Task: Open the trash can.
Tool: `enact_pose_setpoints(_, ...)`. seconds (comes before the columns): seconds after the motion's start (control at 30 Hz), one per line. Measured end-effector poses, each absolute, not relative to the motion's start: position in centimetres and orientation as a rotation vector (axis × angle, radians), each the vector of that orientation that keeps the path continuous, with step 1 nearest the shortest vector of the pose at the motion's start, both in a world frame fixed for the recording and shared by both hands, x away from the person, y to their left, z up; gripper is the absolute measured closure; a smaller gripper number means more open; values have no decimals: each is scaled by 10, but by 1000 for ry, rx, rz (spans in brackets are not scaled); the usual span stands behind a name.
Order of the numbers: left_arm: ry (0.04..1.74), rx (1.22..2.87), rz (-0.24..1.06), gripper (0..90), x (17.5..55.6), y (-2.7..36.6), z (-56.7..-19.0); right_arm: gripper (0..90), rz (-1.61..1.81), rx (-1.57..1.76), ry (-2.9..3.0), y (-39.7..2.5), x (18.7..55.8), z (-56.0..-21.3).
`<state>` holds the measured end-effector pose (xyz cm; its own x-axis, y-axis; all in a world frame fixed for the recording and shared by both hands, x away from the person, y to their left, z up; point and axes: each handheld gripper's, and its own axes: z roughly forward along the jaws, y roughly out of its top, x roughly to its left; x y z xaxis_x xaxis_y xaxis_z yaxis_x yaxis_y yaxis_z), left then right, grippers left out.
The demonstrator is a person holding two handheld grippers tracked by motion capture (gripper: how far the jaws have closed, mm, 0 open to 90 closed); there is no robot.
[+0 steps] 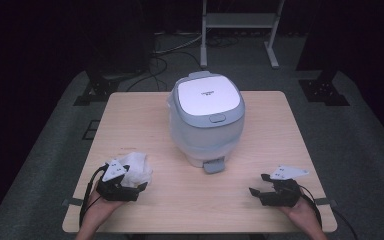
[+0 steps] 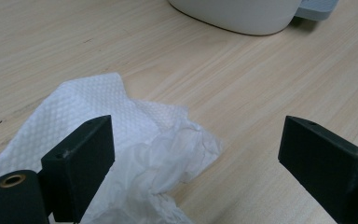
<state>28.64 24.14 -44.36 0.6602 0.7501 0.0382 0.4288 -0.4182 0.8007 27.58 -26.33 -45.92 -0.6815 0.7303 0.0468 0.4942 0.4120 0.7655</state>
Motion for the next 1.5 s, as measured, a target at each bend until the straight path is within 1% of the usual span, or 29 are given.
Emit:
enact_pose_setpoints(0.33,914,2083,499,98,284,240,-445,285,1179,1052,2399,-257,284,-456)
enact_pose_setpoints(1.5,897,2109,491,98,283,239,-446,308,1181,942,2462,-213,314,-435)
